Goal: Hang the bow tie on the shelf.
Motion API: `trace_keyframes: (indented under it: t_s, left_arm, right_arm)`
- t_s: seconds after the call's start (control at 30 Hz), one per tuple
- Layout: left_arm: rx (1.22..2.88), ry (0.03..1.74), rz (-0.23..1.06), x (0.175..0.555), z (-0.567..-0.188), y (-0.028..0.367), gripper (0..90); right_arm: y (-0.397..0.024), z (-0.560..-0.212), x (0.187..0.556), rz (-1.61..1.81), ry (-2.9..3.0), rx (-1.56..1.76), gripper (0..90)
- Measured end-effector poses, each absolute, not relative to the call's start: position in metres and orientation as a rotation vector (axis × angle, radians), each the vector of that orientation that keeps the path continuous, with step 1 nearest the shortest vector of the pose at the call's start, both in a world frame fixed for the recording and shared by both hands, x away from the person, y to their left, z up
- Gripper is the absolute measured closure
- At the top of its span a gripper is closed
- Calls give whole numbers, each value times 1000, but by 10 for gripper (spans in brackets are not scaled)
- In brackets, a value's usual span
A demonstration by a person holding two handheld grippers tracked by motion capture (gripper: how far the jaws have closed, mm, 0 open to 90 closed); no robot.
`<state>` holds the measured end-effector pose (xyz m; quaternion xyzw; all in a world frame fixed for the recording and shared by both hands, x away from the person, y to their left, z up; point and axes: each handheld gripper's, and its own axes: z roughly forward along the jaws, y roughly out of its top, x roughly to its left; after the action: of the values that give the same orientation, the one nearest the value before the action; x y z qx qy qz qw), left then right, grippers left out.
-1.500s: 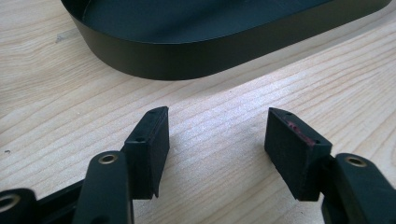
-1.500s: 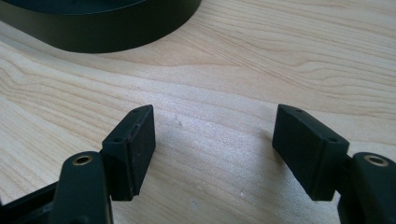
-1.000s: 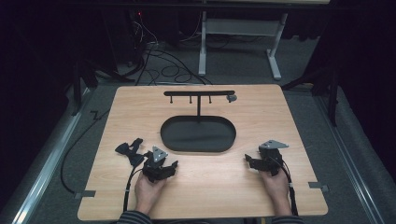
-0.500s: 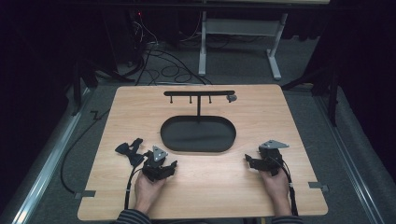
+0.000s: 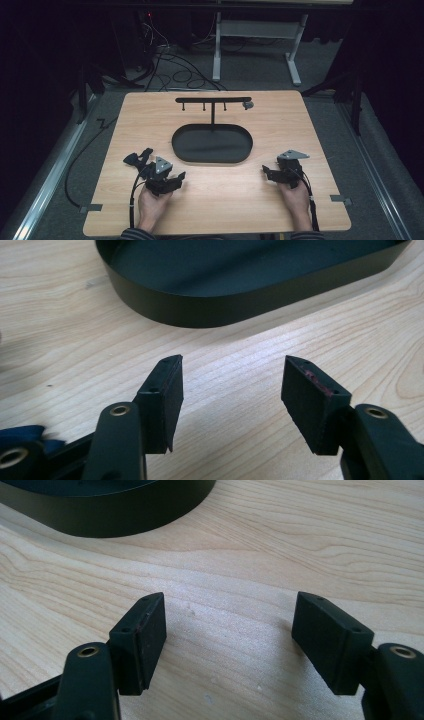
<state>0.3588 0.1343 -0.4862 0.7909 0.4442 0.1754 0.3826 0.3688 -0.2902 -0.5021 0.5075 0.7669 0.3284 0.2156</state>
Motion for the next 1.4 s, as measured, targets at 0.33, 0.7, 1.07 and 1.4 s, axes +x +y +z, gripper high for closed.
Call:
trace_keyframes:
  t_s: [0.33,0.7,1.07,1.4]
  left_arm:
    - [1950,1160,445,354,-473,152,422]
    - [1913,1193,485,352,-464,170,448]
    - [1882,1227,502,352,-458,189,467]
    - [1862,1248,545,353,-453,207,506]
  right_arm:
    - [-290,-502,369,910,2124,1406,314]
    - [-290,-502,369,908,2124,1405,313]
    - [-290,-502,369,908,2124,1406,314]
    - [-290,-502,369,906,2123,1408,314]
